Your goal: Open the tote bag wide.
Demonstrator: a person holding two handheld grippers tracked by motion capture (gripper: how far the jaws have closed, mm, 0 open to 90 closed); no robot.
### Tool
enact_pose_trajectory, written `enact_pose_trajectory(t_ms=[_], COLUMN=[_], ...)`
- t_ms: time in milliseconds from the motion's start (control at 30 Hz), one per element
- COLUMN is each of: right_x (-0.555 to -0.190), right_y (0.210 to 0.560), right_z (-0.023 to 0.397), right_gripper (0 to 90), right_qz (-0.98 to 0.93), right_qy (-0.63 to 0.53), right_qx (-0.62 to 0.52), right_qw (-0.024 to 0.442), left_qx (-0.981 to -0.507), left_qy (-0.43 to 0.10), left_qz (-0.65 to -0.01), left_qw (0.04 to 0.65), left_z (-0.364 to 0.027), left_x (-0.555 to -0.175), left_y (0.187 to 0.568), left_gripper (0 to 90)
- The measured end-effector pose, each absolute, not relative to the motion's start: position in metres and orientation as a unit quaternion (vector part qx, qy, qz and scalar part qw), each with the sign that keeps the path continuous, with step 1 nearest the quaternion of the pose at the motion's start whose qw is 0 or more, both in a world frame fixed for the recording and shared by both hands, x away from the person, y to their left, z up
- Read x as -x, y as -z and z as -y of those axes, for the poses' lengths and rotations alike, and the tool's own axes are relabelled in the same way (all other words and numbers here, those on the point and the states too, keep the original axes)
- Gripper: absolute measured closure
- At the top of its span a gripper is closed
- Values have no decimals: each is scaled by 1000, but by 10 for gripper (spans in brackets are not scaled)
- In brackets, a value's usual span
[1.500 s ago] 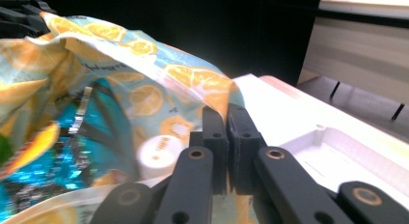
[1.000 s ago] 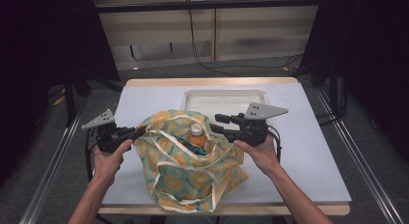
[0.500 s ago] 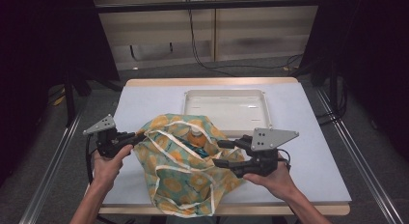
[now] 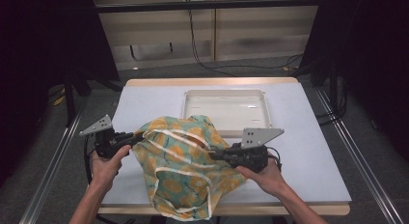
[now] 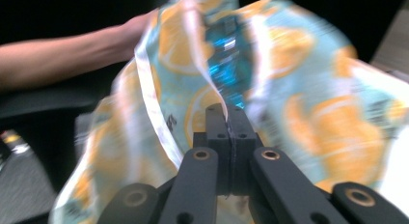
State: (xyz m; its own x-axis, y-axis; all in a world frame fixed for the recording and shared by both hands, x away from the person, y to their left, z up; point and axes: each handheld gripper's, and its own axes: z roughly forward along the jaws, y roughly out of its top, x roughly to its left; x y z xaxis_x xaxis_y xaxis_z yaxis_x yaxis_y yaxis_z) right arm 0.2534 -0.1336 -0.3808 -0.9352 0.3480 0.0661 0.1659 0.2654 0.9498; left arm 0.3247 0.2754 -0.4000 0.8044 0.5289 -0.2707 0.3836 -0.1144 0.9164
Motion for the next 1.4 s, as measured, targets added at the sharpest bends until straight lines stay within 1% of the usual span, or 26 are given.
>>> enact_pose_trajectory(t_ms=[100, 167, 200, 233, 300, 367, 400, 433, 467, 533, 633, 667, 767, 800, 933, 1033, 1100, 1133, 1167, 1200, 1233, 1267, 1300, 1333, 1367, 1400], right_x=[-263, -283, -283, -295, -302, -320, -320, -332, -332, -347, -355, -363, -367, -367, -362, -354, -350, -349, -348, -348, -345, -344, -342, -342, -339, -336], right_y=[375, 366, 366, 362, 361, 360, 360, 362, 362, 367, 372, 382, 397, 397, 415, 425, 429, 429, 427, 427, 421, 418, 414, 414, 405, 401], right_z=[137, 144, 144, 148, 149, 150, 150, 149, 149, 148, 148, 148, 149, 149, 148, 148, 147, 148, 148, 148, 151, 154, 157, 157, 163, 165], right_gripper=[900, 900, 900, 900, 900, 900, 900, 900, 900, 900, 900, 900, 900, 900, 900, 900, 896, 858, 818, 818, 737, 724, 702, 702, 637, 627], right_qz=[-785, -770, -770, -764, -761, -756, -756, -752, -752, -750, -748, -753, -762, -762, -774, -781, -784, -784, -783, -783, -781, -778, -774, -774, -766, -763], right_qy=[-587, -596, -596, -594, -595, -589, -589, -586, -586, -577, -574, -558, -540, -540, -525, -523, -521, -522, -524, -524, -525, -529, -534, -534, -541, -546], right_qx=[-176, -200, -200, -216, -224, -248, -248, -262, -262, -280, -296, -311, -321, -321, -324, -317, -315, -313, -310, -310, -311, -310, -310, -310, -312, -312], right_qw=[92, 108, 108, 125, 130, 142, 142, 150, 150, 158, 156, 159, 156, 156, 142, 129, 123, 124, 126, 126, 134, 138, 141, 141, 152, 153], left_qx=[-737, -736, -736, -741, -742, -739, -739, -739, -739, -747, -746, -752, -765, -765, -769, -774, -773, -773, -765, -765, -758, -758, -756, -756, -753, -753], left_qy=[-62, -65, -65, -72, -71, -77, -77, -79, -79, -81, -77, -77, -67, -67, -45, -39, -50, -50, -61, -61, -64, -64, -77, -77, -89, -89], left_qz=[-307, -304, -304, -294, -291, -293, -293, -298, -298, -304, -311, -313, -322, -322, -328, -322, -325, -325, -328, -328, -325, -325, -323, -323, -320, -320], left_qw=[598, 602, 602, 599, 599, 602, 602, 599, 599, 585, 584, 575, 554, 554, 547, 544, 543, 543, 551, 551, 561, 561, 564, 564, 569, 569], left_z=[-278, -280, -280, -282, -283, -286, -286, -287, -287, -291, -292, -294, -295, -295, -298, -296, -295, -295, -297, -297, -300, -300, -303, -303, -305, -305], left_x=[-324, -322, -322, -322, -322, -323, -323, -324, -324, -328, -330, -330, -327, -327, -318, -309, -304, -304, -302, -302, -301, -301, -300, -300, -298, -298], left_y=[397, 393, 393, 391, 389, 386, 386, 385, 385, 386, 390, 393, 407, 407, 424, 431, 431, 431, 428, 428, 423, 423, 417, 417, 410, 410], left_gripper=[888, 889, 889, 888, 888, 888, 890, 890, 889, 888, 889, 890, 891, 892, 887, 844, 737, 689, 647, 623, 611, 582, 557, 538, 524, 519])
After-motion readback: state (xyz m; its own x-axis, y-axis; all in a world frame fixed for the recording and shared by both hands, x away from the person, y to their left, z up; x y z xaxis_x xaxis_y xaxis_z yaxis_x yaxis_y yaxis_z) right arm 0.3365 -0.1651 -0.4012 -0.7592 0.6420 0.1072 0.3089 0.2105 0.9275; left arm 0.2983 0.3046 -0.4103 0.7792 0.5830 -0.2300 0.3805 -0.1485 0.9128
